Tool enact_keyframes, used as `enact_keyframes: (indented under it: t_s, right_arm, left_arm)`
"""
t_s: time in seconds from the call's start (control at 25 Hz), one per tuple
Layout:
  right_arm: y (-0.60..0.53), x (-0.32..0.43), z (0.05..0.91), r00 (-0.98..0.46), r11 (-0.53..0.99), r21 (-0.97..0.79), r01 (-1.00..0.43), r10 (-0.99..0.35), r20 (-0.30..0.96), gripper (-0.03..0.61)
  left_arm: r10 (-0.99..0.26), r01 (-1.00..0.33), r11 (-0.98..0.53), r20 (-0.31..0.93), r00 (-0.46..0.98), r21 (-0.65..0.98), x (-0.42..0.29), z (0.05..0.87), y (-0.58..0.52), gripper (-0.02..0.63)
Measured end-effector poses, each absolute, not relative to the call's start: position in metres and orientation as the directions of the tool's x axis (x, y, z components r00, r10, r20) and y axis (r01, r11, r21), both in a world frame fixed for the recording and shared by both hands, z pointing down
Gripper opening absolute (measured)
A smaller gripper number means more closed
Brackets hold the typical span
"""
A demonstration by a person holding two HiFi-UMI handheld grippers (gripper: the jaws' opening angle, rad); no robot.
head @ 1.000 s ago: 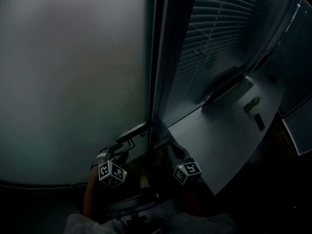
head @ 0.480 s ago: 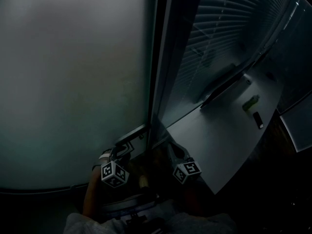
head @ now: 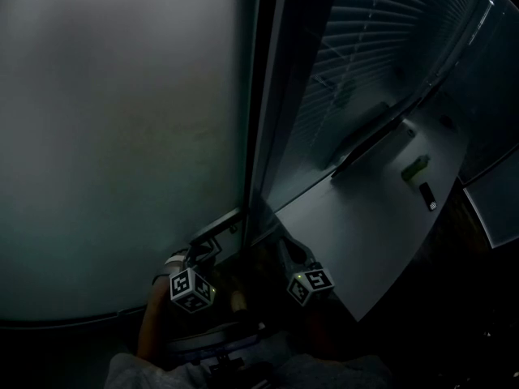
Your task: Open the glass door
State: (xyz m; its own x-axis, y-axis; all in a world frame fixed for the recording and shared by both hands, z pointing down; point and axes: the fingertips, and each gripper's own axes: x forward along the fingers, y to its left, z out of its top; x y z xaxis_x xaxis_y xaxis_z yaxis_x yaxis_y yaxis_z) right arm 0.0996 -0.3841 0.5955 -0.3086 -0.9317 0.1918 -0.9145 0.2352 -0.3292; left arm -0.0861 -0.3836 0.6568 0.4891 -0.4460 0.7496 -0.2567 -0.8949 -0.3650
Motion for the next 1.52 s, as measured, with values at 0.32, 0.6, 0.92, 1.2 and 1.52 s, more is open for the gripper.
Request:
enact_keyframes:
  t_s: [0.32, 0.6, 0.92, 1.2, 1.52]
  right_arm:
    - [-0.385, 0.095, 0.598, -0.308, 0.233, -0.332, -0.914, -0.932, 0.194, 0.002]
    - [-0.381, 0.094, 0.598, -0.300, 0.223, -0.337, -0.915, -0.934, 0.196, 0.002]
    - [-0.381, 0.093, 0.599, -0.303, 0.227, -0.336, -0.914, -0.933, 0.194, 0.002]
    - [-0.380, 0.089, 0.601, -0.319, 0.241, -0.336, -0.911, -0.927, 0.199, 0.002]
    - [-0.385, 0.091, 0.599, -0.333, 0.257, -0.328, -0.909, -0.922, 0.200, 0.002]
  left_arm:
    - [-0.437, -0.201, -0.899, 0.773, 0.460, -0.389, -0.088, 0.662, -0.383, 0.002]
    - [-0.407, -0.184, -0.913, 0.762, 0.503, -0.365, -0.087, 0.659, -0.380, 0.000]
    - [-0.417, -0.203, -0.907, 0.724, 0.549, -0.368, -0.082, 0.663, -0.381, -0.002]
    - [-0.447, -0.259, -0.893, 0.675, 0.587, -0.367, -0.081, 0.664, -0.385, -0.002]
    - [-0.472, -0.300, -0.881, 0.638, 0.608, -0.366, -0.077, 0.666, -0.388, -0.002]
